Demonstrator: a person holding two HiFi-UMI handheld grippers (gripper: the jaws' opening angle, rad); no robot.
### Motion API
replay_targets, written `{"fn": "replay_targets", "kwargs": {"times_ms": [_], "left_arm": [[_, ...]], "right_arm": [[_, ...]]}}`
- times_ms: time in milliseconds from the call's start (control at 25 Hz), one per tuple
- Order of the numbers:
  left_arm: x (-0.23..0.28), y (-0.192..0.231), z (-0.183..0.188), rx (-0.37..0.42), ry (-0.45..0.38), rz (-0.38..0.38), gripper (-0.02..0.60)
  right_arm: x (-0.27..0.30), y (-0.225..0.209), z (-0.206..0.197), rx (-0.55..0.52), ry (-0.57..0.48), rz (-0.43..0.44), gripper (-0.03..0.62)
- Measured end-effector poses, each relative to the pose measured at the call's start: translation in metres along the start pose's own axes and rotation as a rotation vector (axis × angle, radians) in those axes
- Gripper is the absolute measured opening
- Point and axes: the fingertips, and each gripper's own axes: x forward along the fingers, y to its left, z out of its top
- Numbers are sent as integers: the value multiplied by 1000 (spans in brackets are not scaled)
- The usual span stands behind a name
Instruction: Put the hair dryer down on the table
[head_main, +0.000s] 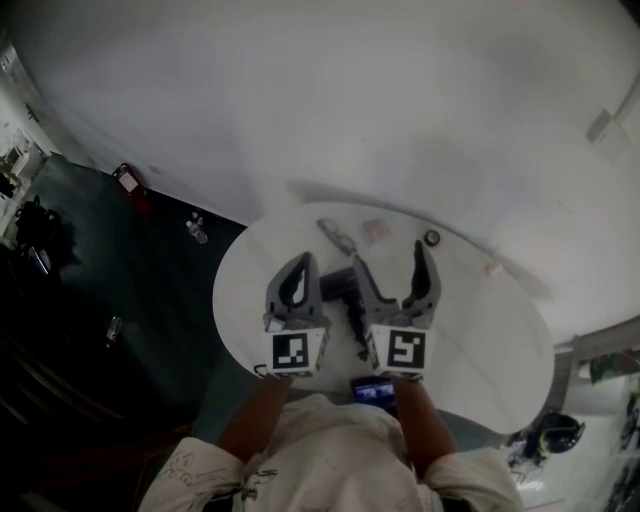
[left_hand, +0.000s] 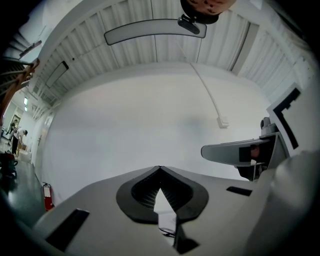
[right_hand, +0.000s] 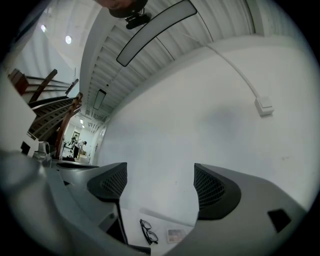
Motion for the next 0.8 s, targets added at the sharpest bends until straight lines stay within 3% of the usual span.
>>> {"fn": "replay_targets", "kwargs": {"times_ms": [80,200,400,600,800], "left_arm": [[0,-2,1,-3,-14,-4,-5],[1,-5,2,14,-23,-11,-5],[0,-9,2,-6,6,-18,-5],[1,-13,3,-3,1,-26,-5],[1,-17,4,11,-8,-38,-5]], "right_arm": [[-2,-1,5,9,-18,0,410],[-6,-1,8,16,-36,2,276],[-8,0,5,11,-18,4,182],[-9,-3,2,21,-5,2,26],[-10,-4,-7,40,42,3,6]]}}
